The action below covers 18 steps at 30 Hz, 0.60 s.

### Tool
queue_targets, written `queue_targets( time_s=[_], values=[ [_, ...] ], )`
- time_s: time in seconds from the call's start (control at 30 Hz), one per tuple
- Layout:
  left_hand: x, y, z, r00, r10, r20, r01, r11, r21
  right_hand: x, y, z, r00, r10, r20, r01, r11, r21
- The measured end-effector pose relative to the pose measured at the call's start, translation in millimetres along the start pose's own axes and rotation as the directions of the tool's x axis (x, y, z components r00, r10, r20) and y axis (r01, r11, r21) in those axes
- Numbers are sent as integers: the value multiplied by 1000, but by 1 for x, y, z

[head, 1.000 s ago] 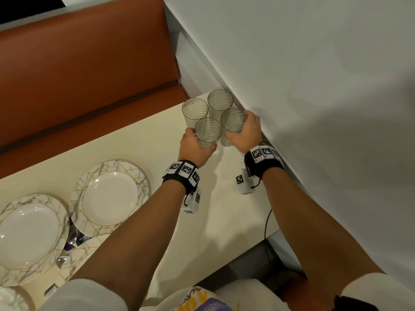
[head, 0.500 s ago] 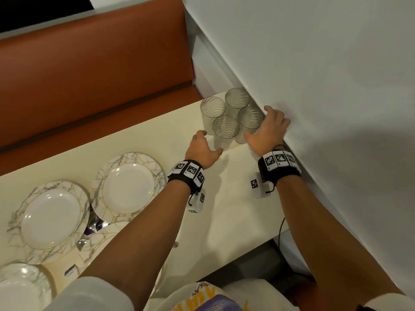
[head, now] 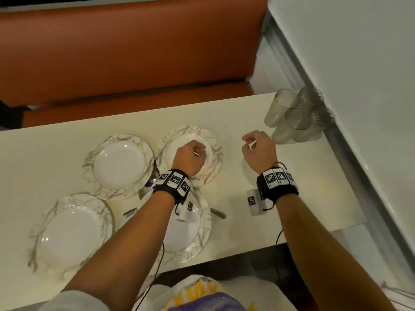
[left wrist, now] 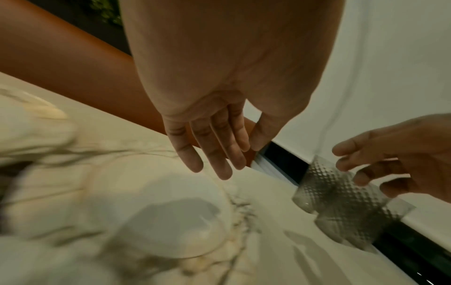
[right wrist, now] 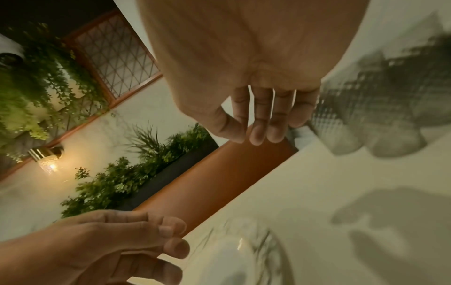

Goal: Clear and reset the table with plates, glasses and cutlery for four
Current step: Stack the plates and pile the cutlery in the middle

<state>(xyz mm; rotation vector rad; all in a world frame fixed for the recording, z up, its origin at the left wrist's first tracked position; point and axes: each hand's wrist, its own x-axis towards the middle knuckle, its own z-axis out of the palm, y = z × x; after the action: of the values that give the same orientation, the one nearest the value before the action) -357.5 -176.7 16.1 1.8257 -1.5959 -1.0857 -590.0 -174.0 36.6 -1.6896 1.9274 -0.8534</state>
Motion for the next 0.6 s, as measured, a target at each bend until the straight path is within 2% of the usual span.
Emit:
queue_targets(
  time_s=[0.17,0.3,0.47,0.53,0.6],
  values=[
    [-30,-74,-63,991,-130,-39,128,991,-45,-36,-36,66,981,67,184,-72,997,22],
    [-45,-113,-94,980,-197,-34,195,979,-52,-46,-42,100,947,166,274,-153,986,-72],
    [-51,-134,-111,970,-240,-21,239,970,-45,-43,-33,121,878,439,189,-389,887,-250],
    [-49,-135,-113,966,-255,-29,254,966,-37,-36,-32,123,845,520,129,-488,846,-214],
    [-45,-132,-113,964,-263,-34,262,965,-15,-28,-30,126,806,575,138,-557,817,-148]
  ],
)
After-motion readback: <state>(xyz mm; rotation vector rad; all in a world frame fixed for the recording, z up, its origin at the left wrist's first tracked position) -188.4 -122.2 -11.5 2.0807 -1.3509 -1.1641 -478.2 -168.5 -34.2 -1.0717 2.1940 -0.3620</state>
